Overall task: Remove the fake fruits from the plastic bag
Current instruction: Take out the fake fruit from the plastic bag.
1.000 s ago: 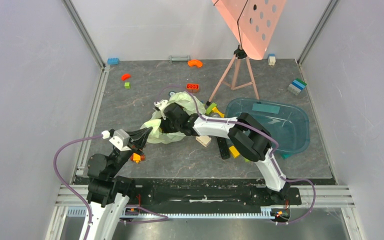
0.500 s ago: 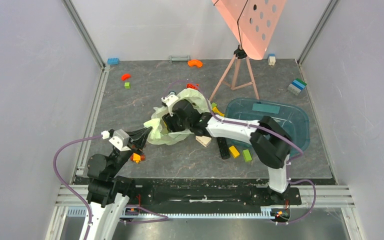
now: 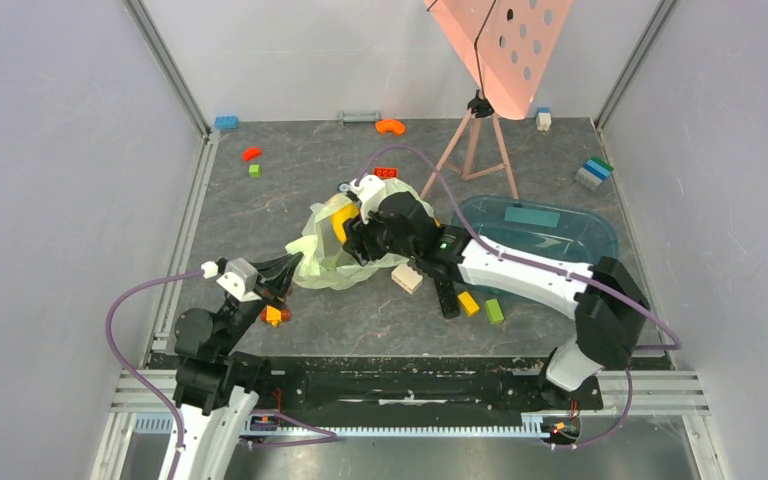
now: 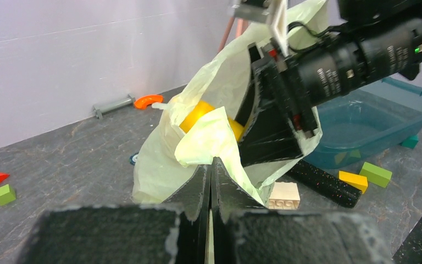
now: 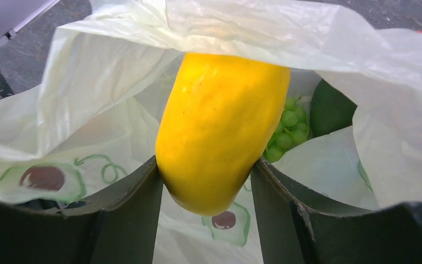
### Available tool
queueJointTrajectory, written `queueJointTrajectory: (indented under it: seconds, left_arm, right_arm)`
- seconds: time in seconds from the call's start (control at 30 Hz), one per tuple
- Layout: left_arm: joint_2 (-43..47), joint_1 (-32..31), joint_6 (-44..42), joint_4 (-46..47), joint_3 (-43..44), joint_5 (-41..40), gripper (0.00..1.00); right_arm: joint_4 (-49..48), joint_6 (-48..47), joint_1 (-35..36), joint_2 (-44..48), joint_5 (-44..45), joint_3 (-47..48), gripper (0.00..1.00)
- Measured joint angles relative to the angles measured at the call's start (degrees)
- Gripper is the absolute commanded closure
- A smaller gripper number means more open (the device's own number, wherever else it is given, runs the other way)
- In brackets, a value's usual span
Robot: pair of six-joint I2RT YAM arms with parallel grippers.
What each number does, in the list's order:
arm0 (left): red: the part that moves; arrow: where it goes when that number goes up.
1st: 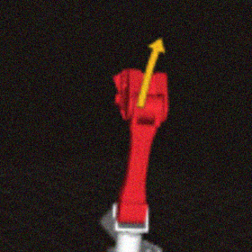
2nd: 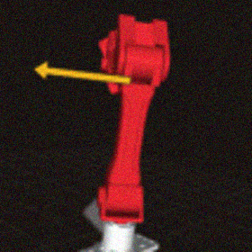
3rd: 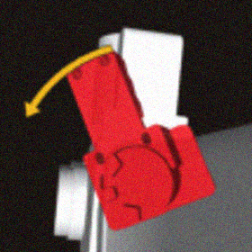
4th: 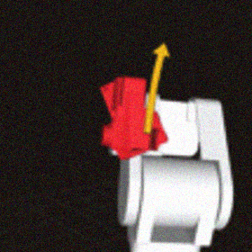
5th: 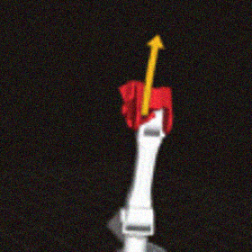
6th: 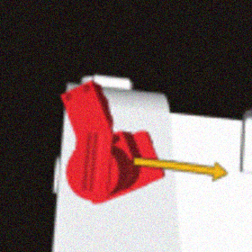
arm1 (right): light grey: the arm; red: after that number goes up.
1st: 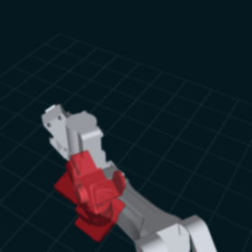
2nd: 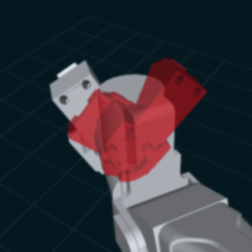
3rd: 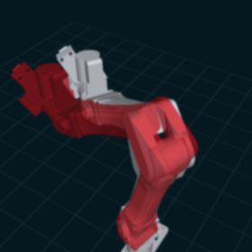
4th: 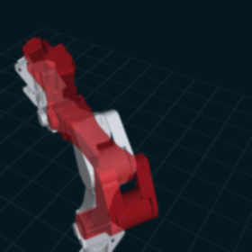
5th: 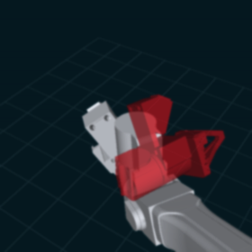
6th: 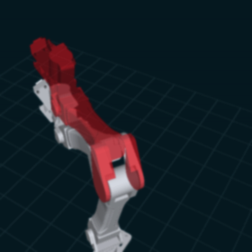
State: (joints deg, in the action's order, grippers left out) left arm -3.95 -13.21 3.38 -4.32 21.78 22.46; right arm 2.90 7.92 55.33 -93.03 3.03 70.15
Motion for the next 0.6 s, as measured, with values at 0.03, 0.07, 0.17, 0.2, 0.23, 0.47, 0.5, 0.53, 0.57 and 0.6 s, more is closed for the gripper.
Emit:
queueJointTrajectory:
  seconds: [0.03, 0.07, 0.17, 0.2, 0.23, 0.47, 0.5, 0.53, 0.57, 0.6]
  left_arm:
    - [0.0, 0.0, 0.0, 0.0, 0.0, 0.0, 0.98]
    - [0.0, 0.0, 0.0, 0.0, 0.0, -0.1, 0.98]
    - [0.0, 0.0, 0.0, 0.0, 0.0, -0.2, 0.98]
    - [0.0, 0.0, 0.0, 0.0, 0.0, -0.2, 0.98]
    - [0.1, 0.0, 0.0, -0.1, 0.0, -0.3, 0.98]
    - [0.3, 0.0, 0.0, -0.1, 0.0, -1.3, 0.97]
    - [0.3, 0.0, 0.0, -0.1, 0.0, -1.4, 0.97]
    - [0.3, 0.0, 0.0, -0.1, 0.0, -1.5, 0.97]
    - [0.4, 0.0, 0.0, -0.1, 0.0, -1.5, 0.97]
    - [0.4, 0.0, 0.0, -0.1, 0.0, -1.5, 0.98]
  right_arm:
    - [0.0, 0.0, 0.0, 1.0, -0.2, -0.5, 0.53]
    - [0.1, 0.0, 0.0, 2.2, -0.4, -1.1, 0.53]
    - [0.3, 0.0, 0.0, 6.0, -0.9, -3.0, 0.53]
    - [0.4, 0.0, 0.0, 7.1, -1.1, -3.5, 0.53]
    - [0.6, 0.0, 0.0, 8.0, -1.2, -3.9, 0.53]
    - [1.1, 0.6, 0.0, 13.2, -2.6, -6.8, 0.53]
    - [1.1, 0.9, 0.0, 13.9, -3.2, -7.6, 0.53]
    - [1.1, 1.1, 0.0, 14.5, -3.6, -8.4, 0.53]
    - [1.1, 1.5, 0.0, 15.4, -4.3, -9.5, 0.53]
    - [1.1, 1.8, -0.1, 16.2, -4.9, -10.4, 0.53]
